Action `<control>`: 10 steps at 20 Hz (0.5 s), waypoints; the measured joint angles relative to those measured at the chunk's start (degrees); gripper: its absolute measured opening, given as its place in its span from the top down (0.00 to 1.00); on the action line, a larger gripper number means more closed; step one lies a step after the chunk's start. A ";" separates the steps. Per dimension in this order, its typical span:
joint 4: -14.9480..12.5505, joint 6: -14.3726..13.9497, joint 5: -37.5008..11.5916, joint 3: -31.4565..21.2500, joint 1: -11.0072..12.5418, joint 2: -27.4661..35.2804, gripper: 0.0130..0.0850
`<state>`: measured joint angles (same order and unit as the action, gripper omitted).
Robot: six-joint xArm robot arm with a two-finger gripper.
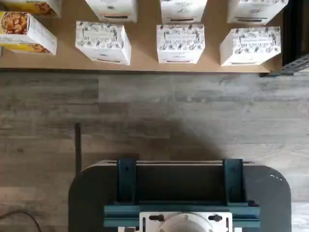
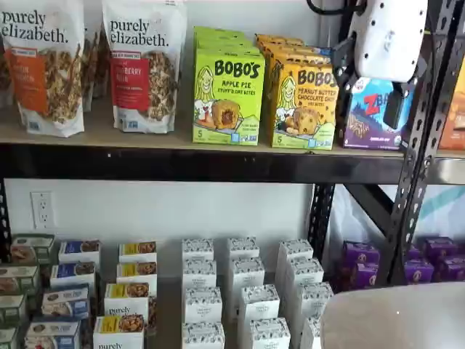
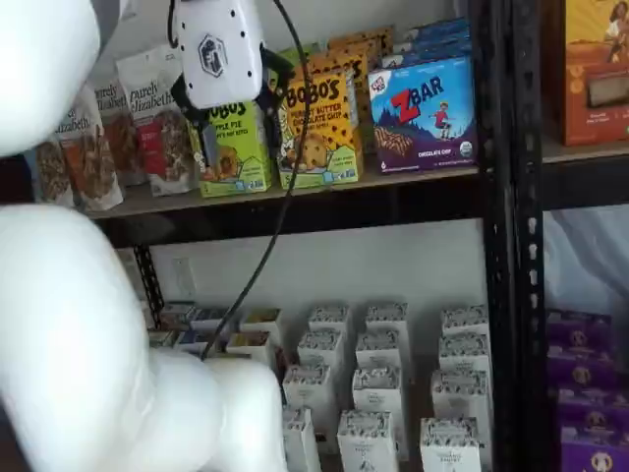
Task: Pick the green box on the top shelf, the fourth from the left
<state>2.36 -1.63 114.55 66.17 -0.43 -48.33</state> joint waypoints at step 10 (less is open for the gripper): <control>12.16 5.80 -1.89 -1.62 10.31 -1.36 0.00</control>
<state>14.52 4.17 112.65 64.55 9.87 -49.69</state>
